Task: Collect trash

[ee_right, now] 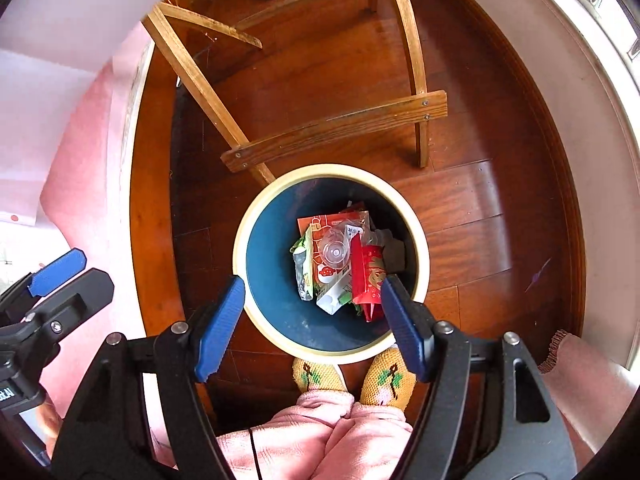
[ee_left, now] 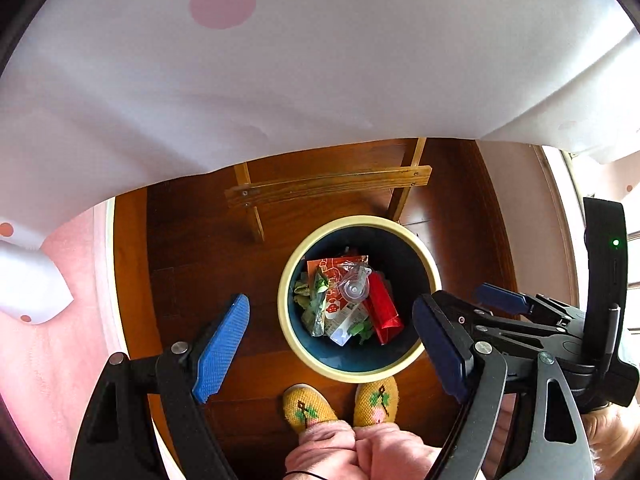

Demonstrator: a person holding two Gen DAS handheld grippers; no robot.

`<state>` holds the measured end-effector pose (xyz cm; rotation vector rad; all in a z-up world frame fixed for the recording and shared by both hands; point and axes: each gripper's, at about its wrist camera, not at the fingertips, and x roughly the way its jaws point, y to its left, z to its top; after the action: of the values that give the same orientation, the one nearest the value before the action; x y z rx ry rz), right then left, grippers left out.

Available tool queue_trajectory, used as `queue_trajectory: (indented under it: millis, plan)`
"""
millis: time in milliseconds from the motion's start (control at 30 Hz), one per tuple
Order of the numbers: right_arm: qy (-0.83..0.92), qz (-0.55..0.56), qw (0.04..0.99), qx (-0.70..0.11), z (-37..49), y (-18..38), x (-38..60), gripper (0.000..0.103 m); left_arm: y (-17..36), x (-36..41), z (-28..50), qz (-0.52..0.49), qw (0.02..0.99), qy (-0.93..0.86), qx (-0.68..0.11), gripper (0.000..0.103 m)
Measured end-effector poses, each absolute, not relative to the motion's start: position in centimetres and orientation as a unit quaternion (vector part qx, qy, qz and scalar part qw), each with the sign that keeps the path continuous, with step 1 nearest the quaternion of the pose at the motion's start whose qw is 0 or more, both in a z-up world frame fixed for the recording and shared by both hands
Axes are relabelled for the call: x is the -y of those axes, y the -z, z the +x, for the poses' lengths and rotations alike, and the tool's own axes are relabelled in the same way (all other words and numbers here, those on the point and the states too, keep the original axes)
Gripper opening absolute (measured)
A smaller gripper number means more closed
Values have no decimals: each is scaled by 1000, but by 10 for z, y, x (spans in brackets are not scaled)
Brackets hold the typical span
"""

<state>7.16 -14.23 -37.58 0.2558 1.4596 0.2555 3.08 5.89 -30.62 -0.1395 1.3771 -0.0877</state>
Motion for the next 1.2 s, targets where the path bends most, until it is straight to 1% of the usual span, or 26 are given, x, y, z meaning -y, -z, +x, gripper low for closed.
queue_trajectory:
  millis: [200,367,567,700,967,1200]
  plan:
    - [-118,114,749,-641,72,332,142,69,278,-55,29,-58,776,33,-627,85]
    - [-119,110,760,-629,66,287,138,69,237,-54,27,-56,784,32,-617,85]
    - [-114,116,773,-614,55,216,140,70,172,-53,24,-30,790,10,-612,85]
    - [-104,107,777,-611,51,169,142,71,124,-55,22,-36,795,10,-605,85]
    - [-126,102,797,-583,47,67,142,71,22,-59,14,-33,822,5,-569,85]
    - [-146,102,817,-549,48,-14,143,72,-50,-65,9,-35,838,-18,-544,85]
